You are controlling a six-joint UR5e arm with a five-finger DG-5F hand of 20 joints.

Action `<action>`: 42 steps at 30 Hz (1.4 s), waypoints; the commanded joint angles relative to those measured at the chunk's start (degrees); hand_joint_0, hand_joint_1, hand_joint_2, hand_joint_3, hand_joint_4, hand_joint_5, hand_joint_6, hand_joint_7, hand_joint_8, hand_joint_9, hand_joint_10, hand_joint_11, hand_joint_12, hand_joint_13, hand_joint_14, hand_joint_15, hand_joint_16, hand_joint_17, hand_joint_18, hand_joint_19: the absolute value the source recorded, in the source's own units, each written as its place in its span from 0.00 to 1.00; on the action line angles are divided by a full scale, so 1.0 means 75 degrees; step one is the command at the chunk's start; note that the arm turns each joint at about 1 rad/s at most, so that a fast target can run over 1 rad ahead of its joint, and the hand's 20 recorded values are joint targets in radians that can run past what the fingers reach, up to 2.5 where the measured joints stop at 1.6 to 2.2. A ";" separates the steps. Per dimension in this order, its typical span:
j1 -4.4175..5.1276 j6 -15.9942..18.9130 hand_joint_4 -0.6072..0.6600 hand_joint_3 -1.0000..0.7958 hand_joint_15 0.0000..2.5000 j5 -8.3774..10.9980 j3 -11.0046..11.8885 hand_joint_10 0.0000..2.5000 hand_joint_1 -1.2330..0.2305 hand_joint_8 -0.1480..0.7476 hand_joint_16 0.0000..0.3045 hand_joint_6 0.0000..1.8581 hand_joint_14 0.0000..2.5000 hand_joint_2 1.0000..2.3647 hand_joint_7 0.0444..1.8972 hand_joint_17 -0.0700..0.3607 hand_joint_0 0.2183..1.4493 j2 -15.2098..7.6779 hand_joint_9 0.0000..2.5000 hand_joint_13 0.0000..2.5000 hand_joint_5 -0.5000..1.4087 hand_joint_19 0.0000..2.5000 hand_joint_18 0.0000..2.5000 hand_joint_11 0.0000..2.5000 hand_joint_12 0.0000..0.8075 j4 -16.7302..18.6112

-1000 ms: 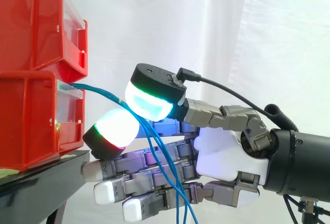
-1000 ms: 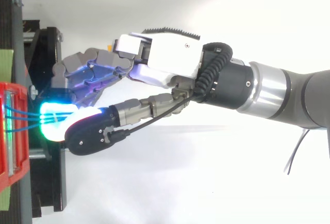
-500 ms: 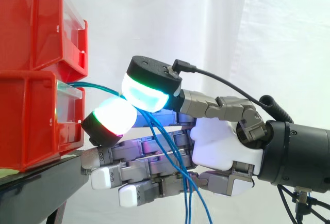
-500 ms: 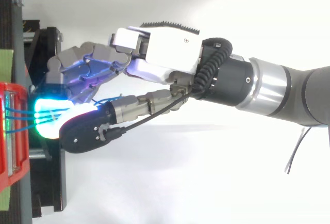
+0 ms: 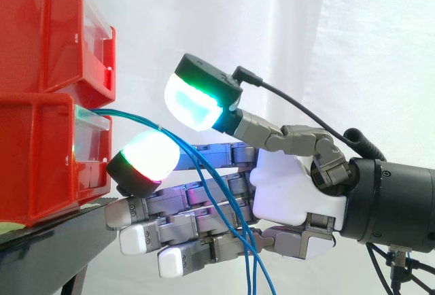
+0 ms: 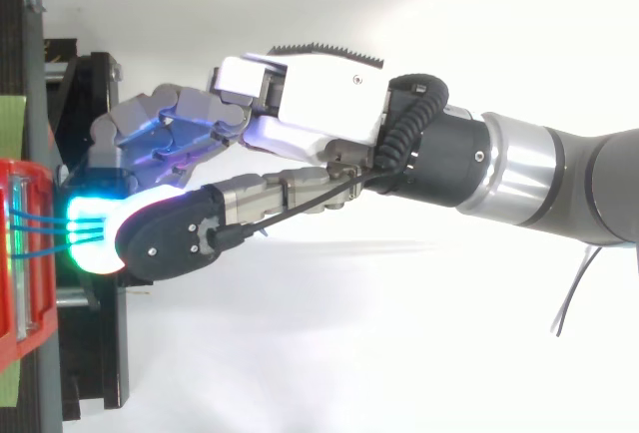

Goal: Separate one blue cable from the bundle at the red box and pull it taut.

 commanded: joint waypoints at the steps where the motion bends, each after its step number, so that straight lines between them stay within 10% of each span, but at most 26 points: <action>1: 0.0022 -0.0001 0.70 0.42 0.19 0.0000 0.0003 0.00 0.45 0.59 0.17 0.45 0.01 0.01 0.54 0.44 0.31 0.0000 0.23 0.29 0.16 0.22 0.31 0.21 0.49 -0.0002; 42: 0.0057 0.0093 0.71 0.38 0.19 -0.0188 0.0225 0.00 0.28 0.58 0.17 0.49 0.01 0.01 0.57 0.44 0.38 0.0082 0.25 0.31 0.15 0.21 0.36 0.24 0.49 -0.0694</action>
